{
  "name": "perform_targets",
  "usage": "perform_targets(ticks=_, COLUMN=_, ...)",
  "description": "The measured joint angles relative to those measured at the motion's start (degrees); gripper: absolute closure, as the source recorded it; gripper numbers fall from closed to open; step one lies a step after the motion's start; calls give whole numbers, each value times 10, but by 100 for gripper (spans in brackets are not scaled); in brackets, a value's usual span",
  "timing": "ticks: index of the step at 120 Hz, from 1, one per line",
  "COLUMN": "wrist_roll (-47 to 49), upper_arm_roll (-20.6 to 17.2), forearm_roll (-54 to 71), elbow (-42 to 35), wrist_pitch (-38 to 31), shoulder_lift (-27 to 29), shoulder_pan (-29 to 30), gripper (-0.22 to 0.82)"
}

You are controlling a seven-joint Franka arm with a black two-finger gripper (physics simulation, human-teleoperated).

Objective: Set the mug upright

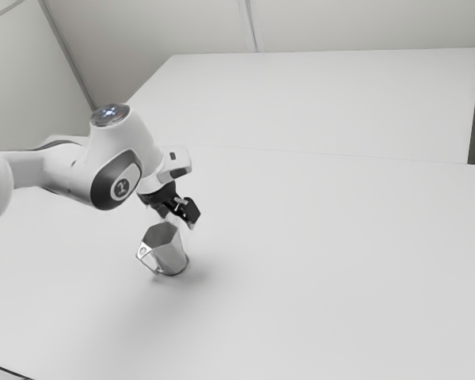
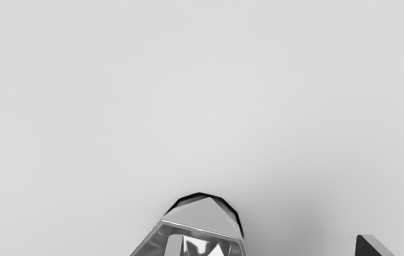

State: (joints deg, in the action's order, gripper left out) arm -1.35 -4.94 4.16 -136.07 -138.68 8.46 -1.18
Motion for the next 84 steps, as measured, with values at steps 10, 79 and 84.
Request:
perform_targets(ticks=10, wrist_roll=1, upper_arm_roll=-4, forearm_roll=-17, elbow=47, wrist_pitch=49, shoulder_lift=1, shoulder_pan=-1, gripper=6)
perform_targets(ticks=79, wrist_roll=27, upper_arm_roll=-16, forearm_roll=-59, elbow=326, wrist_pitch=357, shoulder_lift=-59, shoulder_pan=2, gripper=0)
perform_targets(ticks=84, wrist_roll=28, upper_arm_roll=-16, forearm_roll=-57, elbow=340, wrist_pitch=369, shoulder_lift=-65, shoulder_pan=2, gripper=0)
